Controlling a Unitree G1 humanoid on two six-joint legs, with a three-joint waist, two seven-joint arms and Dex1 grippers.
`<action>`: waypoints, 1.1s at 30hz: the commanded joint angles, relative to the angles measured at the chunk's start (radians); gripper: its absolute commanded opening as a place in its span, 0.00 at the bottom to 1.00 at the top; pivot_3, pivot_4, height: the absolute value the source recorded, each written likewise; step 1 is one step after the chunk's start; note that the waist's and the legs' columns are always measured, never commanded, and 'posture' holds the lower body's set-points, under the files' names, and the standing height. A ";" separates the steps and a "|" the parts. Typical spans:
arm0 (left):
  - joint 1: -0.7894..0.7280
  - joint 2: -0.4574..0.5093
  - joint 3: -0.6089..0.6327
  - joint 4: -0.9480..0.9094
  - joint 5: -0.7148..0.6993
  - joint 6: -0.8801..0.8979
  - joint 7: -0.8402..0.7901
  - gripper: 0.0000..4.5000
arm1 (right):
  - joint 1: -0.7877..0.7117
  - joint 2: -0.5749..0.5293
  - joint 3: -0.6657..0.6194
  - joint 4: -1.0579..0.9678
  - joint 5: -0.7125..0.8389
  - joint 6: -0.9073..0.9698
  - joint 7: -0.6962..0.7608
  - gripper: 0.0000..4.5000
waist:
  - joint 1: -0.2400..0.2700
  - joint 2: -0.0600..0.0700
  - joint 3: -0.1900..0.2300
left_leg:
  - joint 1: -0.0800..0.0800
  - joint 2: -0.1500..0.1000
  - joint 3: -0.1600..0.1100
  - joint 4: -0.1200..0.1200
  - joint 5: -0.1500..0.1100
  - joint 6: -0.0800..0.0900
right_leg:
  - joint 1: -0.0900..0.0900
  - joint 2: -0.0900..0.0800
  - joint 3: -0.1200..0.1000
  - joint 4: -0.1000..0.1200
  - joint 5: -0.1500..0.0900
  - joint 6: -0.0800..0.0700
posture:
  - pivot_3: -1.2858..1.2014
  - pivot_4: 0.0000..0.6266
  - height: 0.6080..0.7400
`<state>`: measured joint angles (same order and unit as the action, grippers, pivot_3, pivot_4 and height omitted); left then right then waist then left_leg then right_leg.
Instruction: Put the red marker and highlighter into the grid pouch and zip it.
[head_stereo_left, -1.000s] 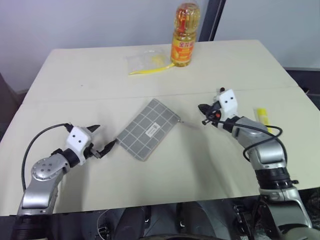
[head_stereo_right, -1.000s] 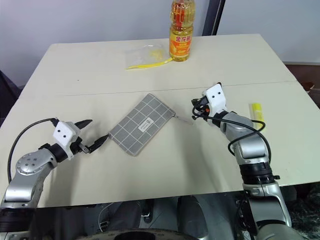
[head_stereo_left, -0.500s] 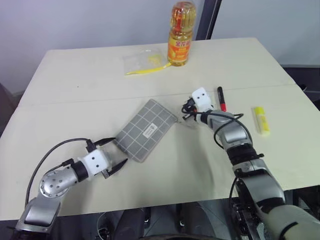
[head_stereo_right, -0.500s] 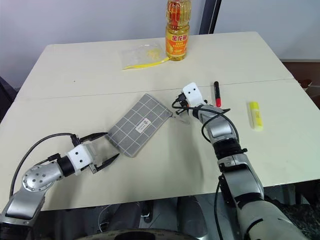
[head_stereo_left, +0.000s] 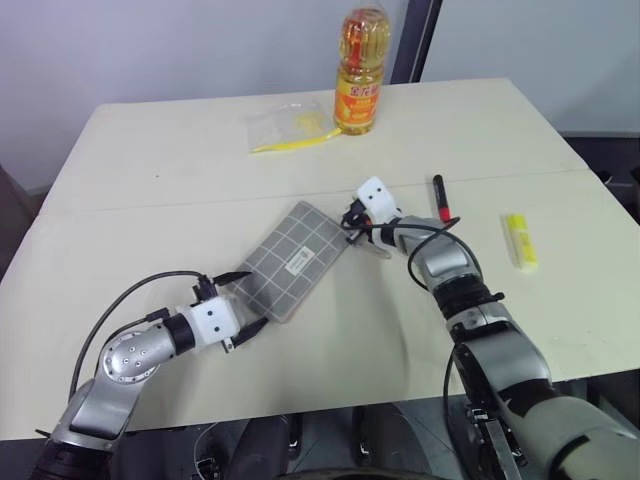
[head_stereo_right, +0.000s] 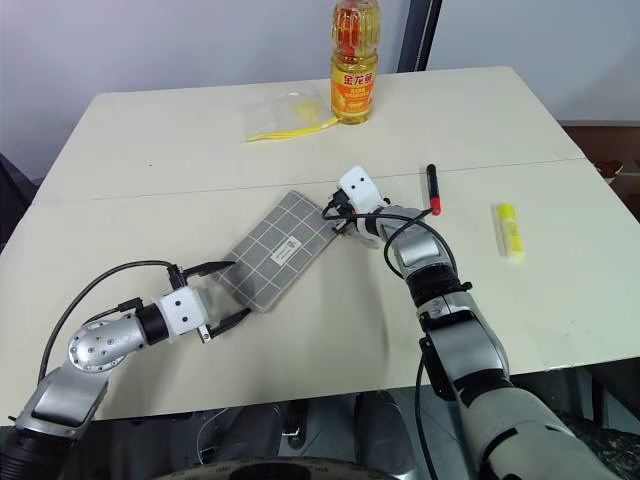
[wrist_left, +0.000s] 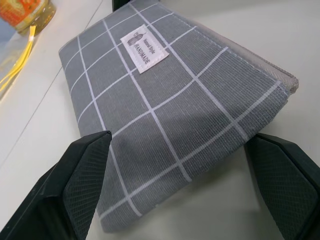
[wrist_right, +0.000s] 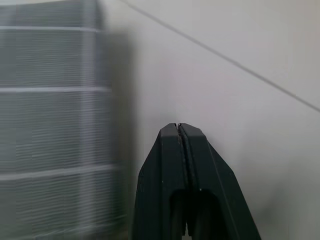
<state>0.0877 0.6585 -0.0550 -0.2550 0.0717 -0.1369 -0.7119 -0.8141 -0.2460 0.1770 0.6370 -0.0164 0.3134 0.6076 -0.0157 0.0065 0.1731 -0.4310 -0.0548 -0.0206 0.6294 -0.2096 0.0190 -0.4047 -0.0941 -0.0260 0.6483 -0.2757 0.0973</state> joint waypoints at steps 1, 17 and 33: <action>-0.001 -0.007 -0.034 0.010 0.021 0.003 0.001 1.00 | 0.027 0.009 0.021 -0.070 0.000 0.026 0.032 0.01 | 0.000 0.000 0.000 | 0.000 0.000 0.000 0.000 0.000 0.000 | 0.000 0.000 0.000 0.000 0.000 0.000 | 0.52 0.24 1.00; -0.091 -0.009 -0.016 0.124 -0.009 -0.090 0.009 1.00 | 0.109 -0.002 0.044 -0.228 -0.003 0.089 0.073 0.01 | 0.001 0.000 0.000 | 0.001 0.000 0.000 0.000 0.000 0.000 | 0.000 0.000 0.000 0.000 0.000 0.000 | 0.52 0.24 1.00; -0.140 -0.004 0.014 0.209 -0.107 -0.178 -0.024 0.11 | 0.124 -0.003 0.033 -0.243 -0.002 0.085 0.055 0.00 | 0.000 0.000 0.000 | 0.001 0.000 0.000 -0.001 0.000 0.000 | 0.000 0.000 0.000 0.000 0.000 0.000 | 0.52 0.24 1.00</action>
<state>-0.0441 0.6550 -0.0672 -0.0373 -0.0063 -0.3054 -0.7365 -0.6991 -0.2481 0.2115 0.4173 -0.0180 0.3989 0.6659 -0.0156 0.0066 0.1731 -0.4298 -0.0548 -0.0207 0.6283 -0.2099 0.0185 -0.4049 -0.0946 -0.0255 0.6483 -0.2759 0.0971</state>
